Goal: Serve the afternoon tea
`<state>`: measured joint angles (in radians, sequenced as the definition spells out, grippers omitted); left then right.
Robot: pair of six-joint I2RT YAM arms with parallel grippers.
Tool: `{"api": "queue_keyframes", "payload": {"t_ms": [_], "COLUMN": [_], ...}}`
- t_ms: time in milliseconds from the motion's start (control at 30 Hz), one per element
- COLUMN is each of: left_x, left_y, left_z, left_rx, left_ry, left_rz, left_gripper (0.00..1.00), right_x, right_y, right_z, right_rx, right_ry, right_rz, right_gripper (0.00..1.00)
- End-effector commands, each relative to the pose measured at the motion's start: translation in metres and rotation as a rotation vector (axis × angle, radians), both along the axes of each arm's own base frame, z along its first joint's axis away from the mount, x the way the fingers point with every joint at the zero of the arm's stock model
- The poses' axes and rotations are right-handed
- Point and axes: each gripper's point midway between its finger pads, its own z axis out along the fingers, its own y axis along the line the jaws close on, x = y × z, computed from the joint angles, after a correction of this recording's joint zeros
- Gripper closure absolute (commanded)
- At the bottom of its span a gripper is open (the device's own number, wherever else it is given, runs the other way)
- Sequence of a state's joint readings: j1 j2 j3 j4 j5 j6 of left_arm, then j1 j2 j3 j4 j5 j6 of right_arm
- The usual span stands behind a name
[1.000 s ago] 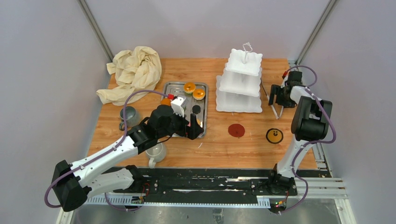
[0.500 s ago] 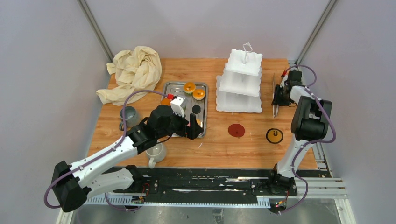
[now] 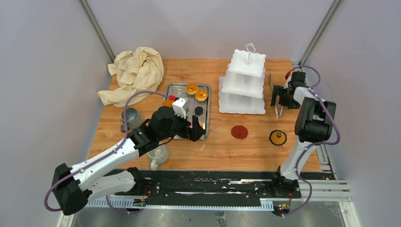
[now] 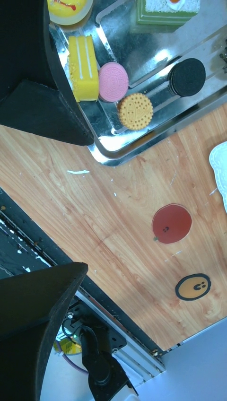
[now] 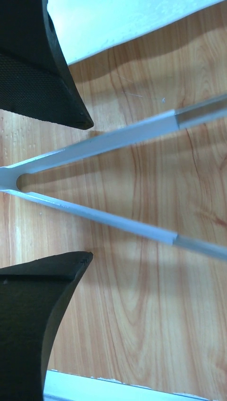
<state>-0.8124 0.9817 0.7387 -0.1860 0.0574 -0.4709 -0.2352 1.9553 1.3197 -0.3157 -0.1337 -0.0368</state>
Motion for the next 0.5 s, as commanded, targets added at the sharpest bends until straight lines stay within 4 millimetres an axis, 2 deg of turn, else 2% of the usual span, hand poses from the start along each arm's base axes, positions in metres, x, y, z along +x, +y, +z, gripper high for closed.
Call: {"api": "queue_keyframes", "payload": {"t_ms": [0, 167, 467], "left_x": [0.004, 0.006, 0.012], "left_y": [0.0, -0.001, 0.001], "left_z": [0.004, 0.004, 0.003], "left_rx": [0.006, 0.016, 0.06], "left_ry": [-0.028, -0.035, -0.05], "left_rz": [-0.002, -0.004, 0.002], "left_gripper": [0.02, 0.02, 0.02], "right_x": [-0.001, 0.003, 0.025], "right_y": [0.0, 0.002, 0.007], "right_z": [-0.009, -0.012, -0.017], "right_rx": [-0.006, 0.011, 0.021], "right_ry": [0.063, 0.07, 0.079], "right_rz": [-0.008, -0.002, -0.022], "right_gripper": [0.02, 0.02, 0.02]}}
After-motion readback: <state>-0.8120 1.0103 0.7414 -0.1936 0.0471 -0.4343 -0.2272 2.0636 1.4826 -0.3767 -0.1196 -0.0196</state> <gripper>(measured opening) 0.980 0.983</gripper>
